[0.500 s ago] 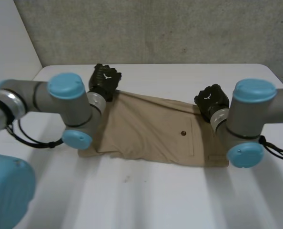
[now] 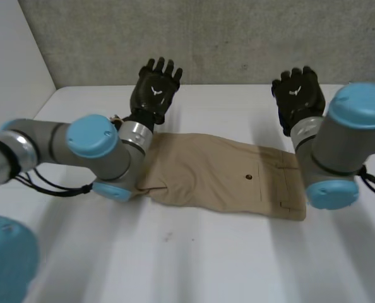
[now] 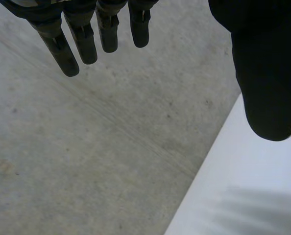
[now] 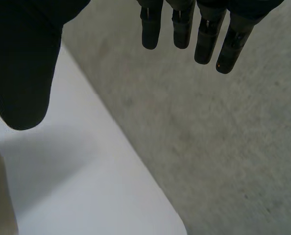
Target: Fold the shorts.
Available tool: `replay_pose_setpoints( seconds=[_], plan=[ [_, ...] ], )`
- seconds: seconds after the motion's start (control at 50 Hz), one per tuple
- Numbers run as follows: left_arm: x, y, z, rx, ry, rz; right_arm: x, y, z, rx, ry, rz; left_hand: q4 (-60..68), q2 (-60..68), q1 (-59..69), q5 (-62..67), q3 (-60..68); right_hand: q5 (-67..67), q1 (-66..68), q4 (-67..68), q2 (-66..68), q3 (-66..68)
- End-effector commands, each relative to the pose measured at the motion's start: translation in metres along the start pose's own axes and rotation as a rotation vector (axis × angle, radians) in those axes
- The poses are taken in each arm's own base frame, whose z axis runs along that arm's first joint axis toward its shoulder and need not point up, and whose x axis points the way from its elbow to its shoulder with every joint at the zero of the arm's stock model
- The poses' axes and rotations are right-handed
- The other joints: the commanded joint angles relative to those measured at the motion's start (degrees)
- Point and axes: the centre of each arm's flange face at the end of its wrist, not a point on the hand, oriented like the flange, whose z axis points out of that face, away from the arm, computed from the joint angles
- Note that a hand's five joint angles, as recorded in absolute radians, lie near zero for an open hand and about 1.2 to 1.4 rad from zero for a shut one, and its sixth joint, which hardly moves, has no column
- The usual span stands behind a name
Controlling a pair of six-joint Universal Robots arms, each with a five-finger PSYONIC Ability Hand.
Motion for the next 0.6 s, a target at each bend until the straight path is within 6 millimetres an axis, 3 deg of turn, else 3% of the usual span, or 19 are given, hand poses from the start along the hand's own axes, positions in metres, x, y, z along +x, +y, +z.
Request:
replay_pose_setpoints(
  seconds=[0.02, 0.14, 0.28, 0.5, 0.56, 0.6],
  plan=[
    [-0.021, -0.027, -0.053, -0.138, 0.056, -0.017, 0.013, 0.006, -0.044, -0.113, -0.172, 0.166, 0.02, 0.20, 0.81, -1.00, -0.45, -4.05, -1.88, -3.39, -2.82, -2.21],
    [-0.027, -0.011, -0.102, -0.374, 0.135, -0.105, 0.014, 0.043, -0.079, -0.340, -0.232, 0.309, 9.08, 9.27, 9.87, 8.06, 8.62, 2.41, 4.58, 3.07, 3.64, 4.25],
    [-0.024, 0.006, -0.134, -0.571, 0.154, -0.317, -0.002, 0.082, -0.103, -0.388, -0.280, 0.362, 17.32, 17.51, 18.11, 16.31, 16.86, 15.34, 17.51, 16.01, 16.57, 17.18],
    [-0.028, 0.042, -0.128, -0.602, 0.066, -0.332, -0.016, 0.102, -0.109, -0.384, -0.278, 0.355, 19.36, 19.55, 20.15, 18.35, 18.90, 18.90, 21.06, 19.56, 20.12, 20.74],
    [-0.029, 0.051, -0.124, -0.590, 0.023, -0.312, -0.017, 0.105, -0.105, -0.372, -0.263, 0.348, 19.36, 19.55, 20.15, 18.35, 18.90, 29.13, 31.30, 29.80, 30.36, 30.98],
    [-0.028, 0.055, -0.123, -0.580, 0.003, -0.293, -0.015, 0.107, -0.100, -0.346, -0.240, 0.336, 19.20, 19.38, 19.99, 18.18, 18.73, 42.91, 45.08, 43.58, 44.14, 44.75]
  ],
)
